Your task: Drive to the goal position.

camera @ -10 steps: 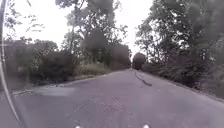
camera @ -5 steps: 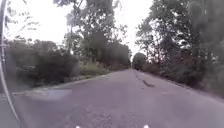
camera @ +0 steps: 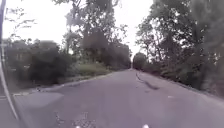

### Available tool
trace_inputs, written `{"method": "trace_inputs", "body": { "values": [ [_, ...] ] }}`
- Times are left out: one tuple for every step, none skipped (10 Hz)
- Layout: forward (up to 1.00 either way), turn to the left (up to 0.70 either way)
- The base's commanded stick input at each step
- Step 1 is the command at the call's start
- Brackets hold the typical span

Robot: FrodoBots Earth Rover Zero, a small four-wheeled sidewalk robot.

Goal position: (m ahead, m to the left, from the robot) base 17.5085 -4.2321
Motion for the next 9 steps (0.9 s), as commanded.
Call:
{"method": "trace_inputs", "body": {
  "values": [
    [0.7,0.0],
    [0.7,0.0],
    [0.7,0.0],
    [0.7,0.0],
    [0.7,0.0],
    [0.7,0.0],
    [0.7,0.0],
    [0.7,0.0],
    [0.7,0.0]
  ]
}}
